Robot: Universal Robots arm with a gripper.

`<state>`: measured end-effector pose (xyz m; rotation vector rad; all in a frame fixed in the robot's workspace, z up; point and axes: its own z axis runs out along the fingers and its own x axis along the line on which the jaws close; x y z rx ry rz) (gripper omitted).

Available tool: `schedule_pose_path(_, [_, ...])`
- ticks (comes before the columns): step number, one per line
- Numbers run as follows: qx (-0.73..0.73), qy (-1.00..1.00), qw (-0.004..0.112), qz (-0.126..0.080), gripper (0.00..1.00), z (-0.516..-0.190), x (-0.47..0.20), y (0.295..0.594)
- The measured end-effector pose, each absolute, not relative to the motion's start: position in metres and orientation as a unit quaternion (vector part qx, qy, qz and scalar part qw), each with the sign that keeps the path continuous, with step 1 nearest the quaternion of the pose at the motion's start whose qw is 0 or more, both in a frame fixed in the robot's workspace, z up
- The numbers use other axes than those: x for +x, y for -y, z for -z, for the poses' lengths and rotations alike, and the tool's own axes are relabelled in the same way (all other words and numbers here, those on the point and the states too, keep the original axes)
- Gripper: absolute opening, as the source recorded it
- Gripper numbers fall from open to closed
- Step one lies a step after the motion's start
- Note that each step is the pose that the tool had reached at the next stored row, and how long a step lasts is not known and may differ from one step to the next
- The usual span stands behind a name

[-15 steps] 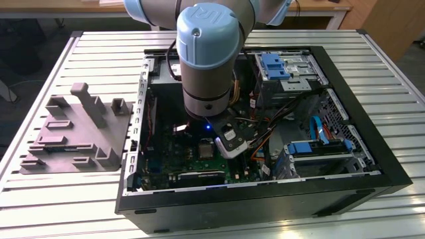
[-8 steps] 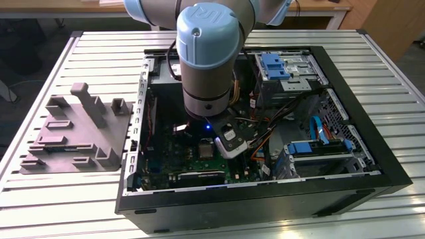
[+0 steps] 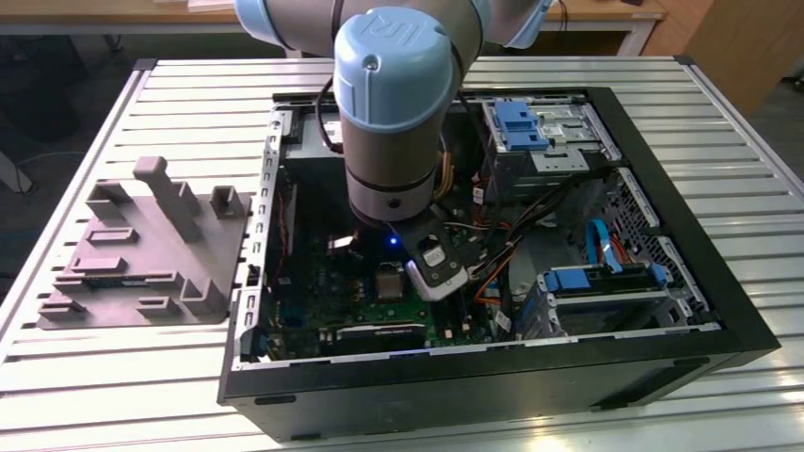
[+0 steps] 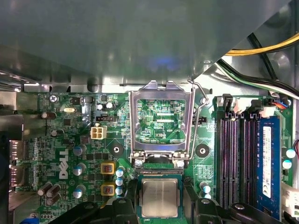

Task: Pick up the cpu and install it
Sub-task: 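Place the cpu into insertion slot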

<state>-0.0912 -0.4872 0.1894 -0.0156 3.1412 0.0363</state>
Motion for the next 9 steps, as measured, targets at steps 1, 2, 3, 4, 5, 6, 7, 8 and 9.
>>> schedule_pose_path(1, [-0.005, -1.0, 0.0, -0.012, 0.47, -0.1892, -0.0912, 0.4872])
schedule_pose_path(2, [-0.005, -1.0, 0.0, -0.012, 0.47, -0.189, -0.0912, 0.4873])
schedule_pose_path(3, [-0.005, -1.0, 0.0, -0.011, 0.47, -0.1889, -0.0913, 0.4873])
schedule_pose_path(4, [-0.005, -1.0, 0.0, -0.011, 0.47, -0.1887, -0.0912, 0.4873])
schedule_pose_path(5, [-0.005, -1.0, 0.0, -0.011, 0.47, -0.1887, -0.0913, 0.4873])
schedule_pose_path(6, [-0.005, -1.0, 0.0, -0.012, 0.47, -0.1886, -0.0912, 0.4872])
schedule_pose_path(7, [-0.005, -1.0, 0.0, -0.012, 0.47, -0.1885, -0.0912, 0.4872])
schedule_pose_path(8, [-0.005, -1.0, 0.0, -0.012, 0.47, -0.1885, -0.0912, 0.4872])
schedule_pose_path(9, [-0.005, -1.0, 0.0, -0.012, 0.47, -0.1885, -0.0912, 0.4872])
